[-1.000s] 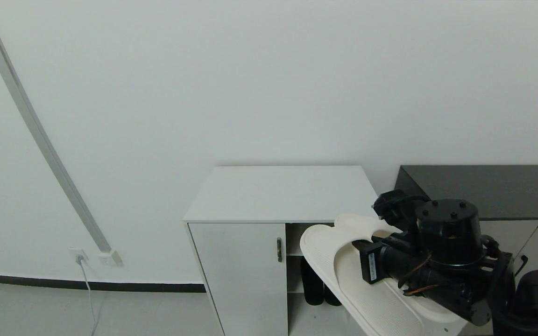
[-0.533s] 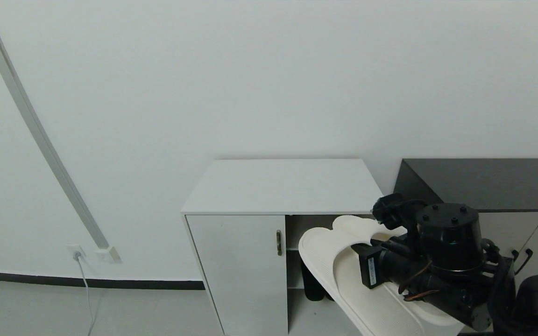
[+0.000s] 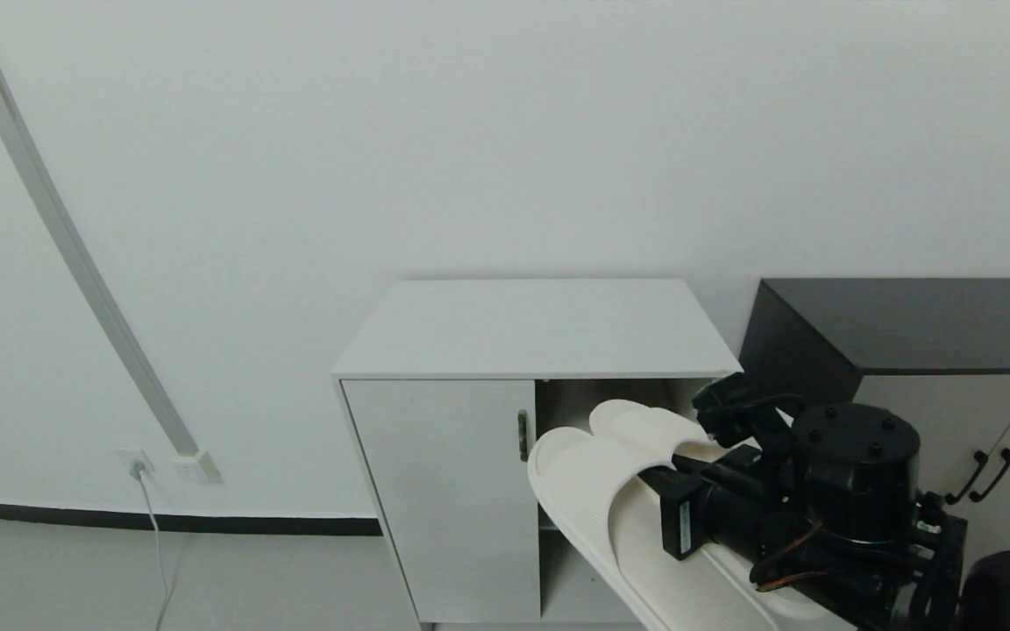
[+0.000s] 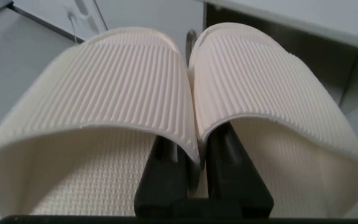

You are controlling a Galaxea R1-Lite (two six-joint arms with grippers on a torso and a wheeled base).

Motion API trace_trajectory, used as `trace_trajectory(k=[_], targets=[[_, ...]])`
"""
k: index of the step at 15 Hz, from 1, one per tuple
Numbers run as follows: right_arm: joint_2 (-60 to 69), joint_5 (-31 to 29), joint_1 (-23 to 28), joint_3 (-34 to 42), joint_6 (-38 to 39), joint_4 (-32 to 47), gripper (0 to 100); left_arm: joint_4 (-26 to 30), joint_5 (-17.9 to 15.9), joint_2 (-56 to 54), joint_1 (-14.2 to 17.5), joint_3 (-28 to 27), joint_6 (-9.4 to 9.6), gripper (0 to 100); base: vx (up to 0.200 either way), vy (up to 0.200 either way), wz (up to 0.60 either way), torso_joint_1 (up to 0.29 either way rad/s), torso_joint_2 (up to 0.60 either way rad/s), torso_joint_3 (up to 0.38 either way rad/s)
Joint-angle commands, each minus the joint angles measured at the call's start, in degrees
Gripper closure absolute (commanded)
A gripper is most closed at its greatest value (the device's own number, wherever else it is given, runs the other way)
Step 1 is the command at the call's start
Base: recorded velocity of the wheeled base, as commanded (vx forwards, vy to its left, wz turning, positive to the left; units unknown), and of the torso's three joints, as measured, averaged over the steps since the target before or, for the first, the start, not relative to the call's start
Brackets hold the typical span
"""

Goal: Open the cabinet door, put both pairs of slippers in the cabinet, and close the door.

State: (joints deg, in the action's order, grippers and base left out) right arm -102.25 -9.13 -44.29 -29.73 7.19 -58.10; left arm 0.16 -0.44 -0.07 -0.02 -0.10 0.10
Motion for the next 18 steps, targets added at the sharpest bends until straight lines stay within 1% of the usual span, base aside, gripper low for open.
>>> trace_trajectory(k=[1, 10, 18], targets=[[-1.5, 0.0, -0.1, 0.6, -0.2, -0.2, 100, 0.0, 0.0, 0.1, -0.1, 0.0, -0.01, 100, 0.000, 0.000, 0.00, -0.183, 0.42, 0.232], [-1.4, 0.0, -0.2, 0.9, -0.4, -0.3, 100, 0.0, 0.0, 0.1, -0.1, 0.0, -0.10, 100, 0.000, 0.000, 0.00, -0.221, 0.53, 0.319], [-1.6, 0.0, -0.3, 0.9, -0.4, -0.3, 100, 0.0, 0.0, 0.1, -0.1, 0.0, -0.10, 100, 0.000, 0.000, 0.00, -0.172, 0.50, 0.320]])
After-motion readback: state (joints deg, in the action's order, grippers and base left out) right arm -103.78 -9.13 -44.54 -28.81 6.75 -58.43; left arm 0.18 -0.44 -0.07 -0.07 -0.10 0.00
